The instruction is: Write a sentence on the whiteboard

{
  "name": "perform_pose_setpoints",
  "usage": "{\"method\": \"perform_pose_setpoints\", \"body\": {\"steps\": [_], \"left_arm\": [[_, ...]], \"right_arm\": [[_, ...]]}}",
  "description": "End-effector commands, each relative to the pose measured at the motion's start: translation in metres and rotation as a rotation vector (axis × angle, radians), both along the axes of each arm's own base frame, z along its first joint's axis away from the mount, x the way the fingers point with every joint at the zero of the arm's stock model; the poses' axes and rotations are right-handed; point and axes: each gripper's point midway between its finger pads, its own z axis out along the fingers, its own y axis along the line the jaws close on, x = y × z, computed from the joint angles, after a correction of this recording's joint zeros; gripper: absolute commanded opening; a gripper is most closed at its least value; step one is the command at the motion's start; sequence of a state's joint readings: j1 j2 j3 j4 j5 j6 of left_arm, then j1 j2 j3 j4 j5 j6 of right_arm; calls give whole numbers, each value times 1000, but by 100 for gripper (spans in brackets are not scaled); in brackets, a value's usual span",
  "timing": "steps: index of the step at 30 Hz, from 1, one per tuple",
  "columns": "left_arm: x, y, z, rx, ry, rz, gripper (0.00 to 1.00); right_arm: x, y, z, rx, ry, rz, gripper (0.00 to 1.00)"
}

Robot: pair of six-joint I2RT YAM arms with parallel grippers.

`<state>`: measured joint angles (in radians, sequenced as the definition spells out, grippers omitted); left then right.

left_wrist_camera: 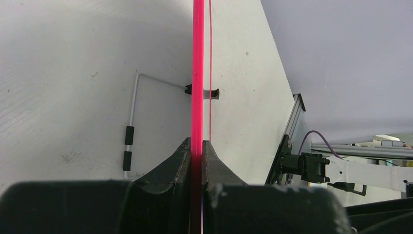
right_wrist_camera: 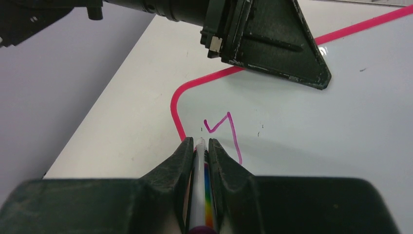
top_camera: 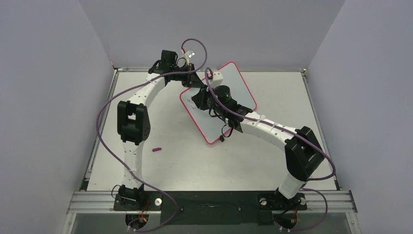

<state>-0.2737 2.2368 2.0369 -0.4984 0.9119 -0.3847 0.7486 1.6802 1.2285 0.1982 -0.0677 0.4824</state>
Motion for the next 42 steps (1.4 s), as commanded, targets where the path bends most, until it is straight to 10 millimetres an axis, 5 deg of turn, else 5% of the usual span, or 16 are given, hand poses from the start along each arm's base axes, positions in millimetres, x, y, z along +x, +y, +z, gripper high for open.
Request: {"method": "perform_pose_setpoints", "body": {"steps": [1,12,42], "left_arm": [[-9,-2,48,-35,-96,-14,0],[-12,-5,48,-40,-102,-31,0],[-15,-7,53,-61,-113,-38,0]], "right_arm": [[6,-7,50,49,-85,-10,0],[36,-39,32,49,-41,-81,0],[49,-13,34,108,-30,-46,0]]}}
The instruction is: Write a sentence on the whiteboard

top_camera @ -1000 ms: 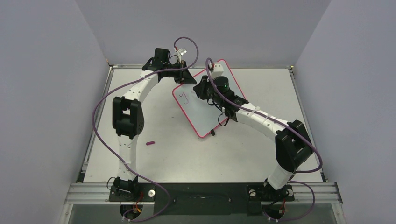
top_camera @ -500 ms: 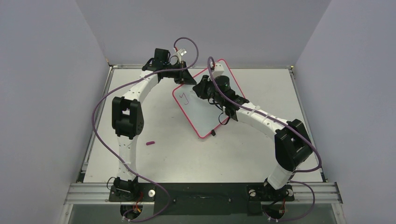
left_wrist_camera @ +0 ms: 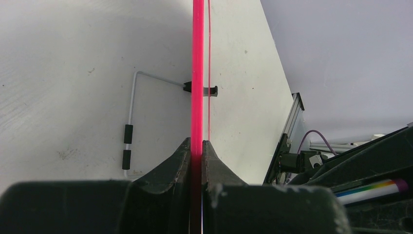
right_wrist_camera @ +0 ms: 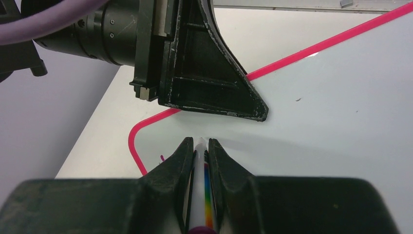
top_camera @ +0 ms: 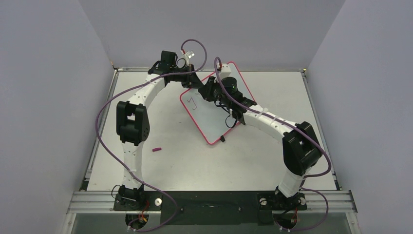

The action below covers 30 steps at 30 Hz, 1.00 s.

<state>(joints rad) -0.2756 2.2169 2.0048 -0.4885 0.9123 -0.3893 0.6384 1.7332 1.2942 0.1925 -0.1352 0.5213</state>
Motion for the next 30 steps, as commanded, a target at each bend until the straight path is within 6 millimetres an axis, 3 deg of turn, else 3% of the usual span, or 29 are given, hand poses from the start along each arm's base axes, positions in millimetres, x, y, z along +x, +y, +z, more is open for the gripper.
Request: {"method": "perform_pose_setpoints", "body": {"steps": [1,19,30], "left_arm": [[-10,-7,53,-62,-119,-39,0],[-12,-8,55,-69,-123,-41,0],[-10,-7,57,-73,-125,-38,0]], "right_arm": [[8,12,30,60,-60,4,0],[7,21,12,48,-26,21,0],[-8,12,-4,26,0,22,0]]}}
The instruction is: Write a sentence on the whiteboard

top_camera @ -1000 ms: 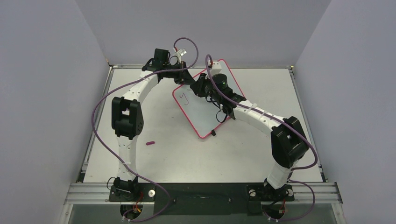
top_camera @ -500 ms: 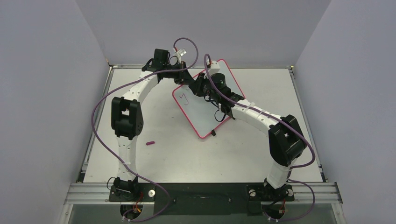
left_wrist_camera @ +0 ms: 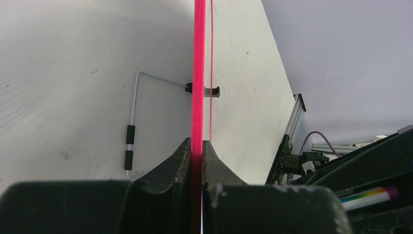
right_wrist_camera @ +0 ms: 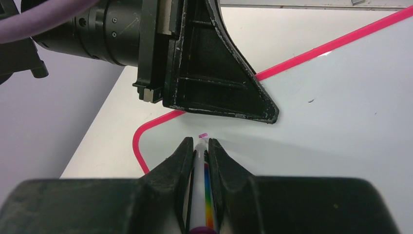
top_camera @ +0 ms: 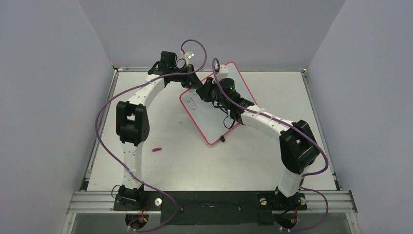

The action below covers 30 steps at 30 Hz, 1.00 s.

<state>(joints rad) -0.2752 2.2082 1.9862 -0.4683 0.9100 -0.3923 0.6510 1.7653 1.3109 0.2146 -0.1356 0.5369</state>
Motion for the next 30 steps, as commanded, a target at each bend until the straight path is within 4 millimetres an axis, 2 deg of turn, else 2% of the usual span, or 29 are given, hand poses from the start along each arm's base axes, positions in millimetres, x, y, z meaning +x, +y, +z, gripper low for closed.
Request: {"method": "perform_pose_setpoints", "body": {"steps": [1,6,15,22,30], "left_arm": [[-11,-9,57,-72,-119,-44,0],[-10,-8,58,-74,-119,-42,0],[-10,-8,59,-75,-120,-40,0],[-11,-9,58,-76,-120,-43,0],[-13,-9,58,-75,-119,-46,0]], "right_arm": [[-11,0,-3,8,0,13,0],[-18,-6,-14,-5,19,12,0],[-24,-18,-21,-29,29,-10,0],[-15,-31,-29,-28,54,-76,0],[4,-30,-15,5,51,-104,0]]}}
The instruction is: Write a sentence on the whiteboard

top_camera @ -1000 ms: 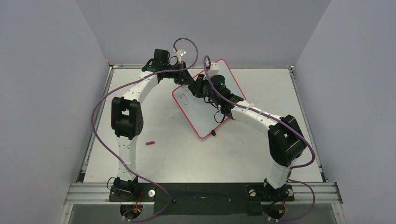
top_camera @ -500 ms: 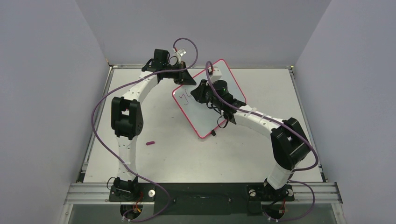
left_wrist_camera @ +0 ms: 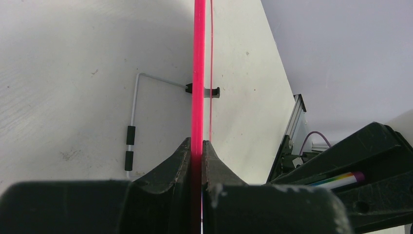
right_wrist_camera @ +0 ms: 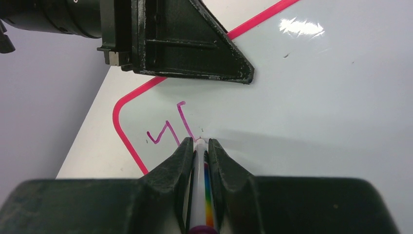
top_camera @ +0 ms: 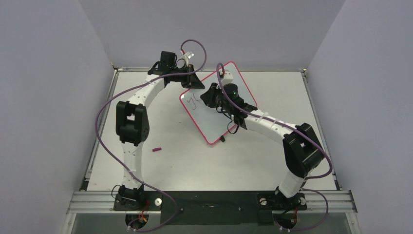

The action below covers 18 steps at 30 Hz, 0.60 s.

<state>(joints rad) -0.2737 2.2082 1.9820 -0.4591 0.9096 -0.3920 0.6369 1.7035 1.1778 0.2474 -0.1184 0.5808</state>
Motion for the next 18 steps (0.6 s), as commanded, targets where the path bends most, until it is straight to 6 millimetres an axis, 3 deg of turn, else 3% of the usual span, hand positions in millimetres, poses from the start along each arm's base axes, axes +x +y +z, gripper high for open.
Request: {"method": "perform_pose_setpoints", "body": {"steps": [1,11,18], "left_arm": [[-15,-9,60,-75,-116,-49,0],[-16,-9,62,-80,-119,-51,0],[-16,-9,60,-79,-117,-51,0]], "right_arm": [[19,-10,9,-2,-4,-67,0],[34,0,22,31,-12,-62,0],[33,14,28,61,-22,-23,0]]}}
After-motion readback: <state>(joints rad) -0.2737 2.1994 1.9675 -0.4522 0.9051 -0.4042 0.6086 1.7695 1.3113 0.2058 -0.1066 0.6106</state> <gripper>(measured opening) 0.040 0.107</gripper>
